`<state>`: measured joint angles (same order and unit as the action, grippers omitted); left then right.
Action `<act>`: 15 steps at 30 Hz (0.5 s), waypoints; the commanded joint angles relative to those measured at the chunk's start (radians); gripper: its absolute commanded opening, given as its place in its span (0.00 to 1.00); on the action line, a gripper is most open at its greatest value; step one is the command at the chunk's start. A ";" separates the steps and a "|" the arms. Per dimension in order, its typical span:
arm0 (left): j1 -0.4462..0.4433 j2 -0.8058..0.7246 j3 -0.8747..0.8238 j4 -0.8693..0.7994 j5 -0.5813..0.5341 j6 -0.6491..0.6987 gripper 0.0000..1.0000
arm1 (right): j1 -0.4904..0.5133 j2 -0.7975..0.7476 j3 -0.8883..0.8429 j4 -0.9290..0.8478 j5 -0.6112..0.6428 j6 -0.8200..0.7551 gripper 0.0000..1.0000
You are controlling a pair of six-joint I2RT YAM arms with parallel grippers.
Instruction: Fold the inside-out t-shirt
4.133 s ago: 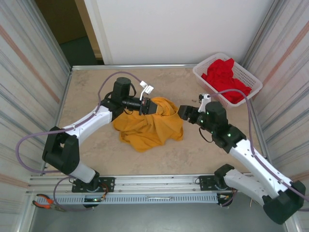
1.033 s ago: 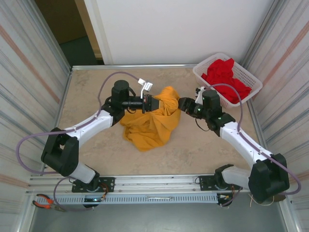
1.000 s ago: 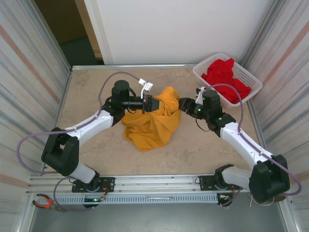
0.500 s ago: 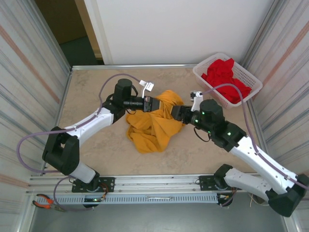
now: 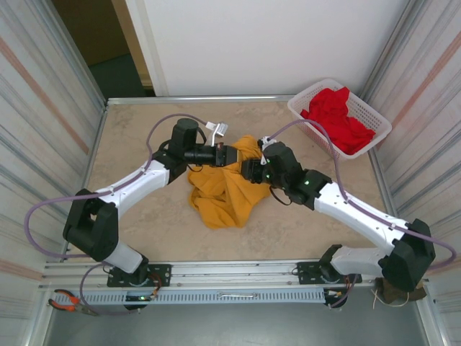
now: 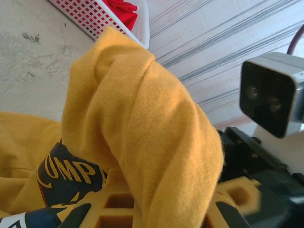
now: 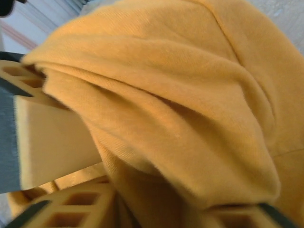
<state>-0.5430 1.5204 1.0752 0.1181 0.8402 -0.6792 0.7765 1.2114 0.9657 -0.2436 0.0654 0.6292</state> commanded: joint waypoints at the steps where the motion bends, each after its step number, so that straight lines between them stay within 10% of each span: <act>1: 0.003 -0.046 0.007 0.084 0.018 -0.069 0.00 | -0.044 0.005 0.023 0.036 -0.019 -0.008 0.00; 7: 0.054 -0.067 -0.059 0.070 -0.089 -0.104 0.34 | -0.151 -0.147 -0.053 0.147 -0.274 -0.019 0.00; 15: 0.091 -0.028 -0.114 0.083 -0.137 -0.062 0.35 | -0.274 -0.284 -0.148 0.357 -0.593 0.028 0.00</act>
<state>-0.4461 1.4925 0.9665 0.1833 0.7288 -0.7746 0.5205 0.9424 0.8394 -0.0051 -0.3706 0.6285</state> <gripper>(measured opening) 0.345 0.051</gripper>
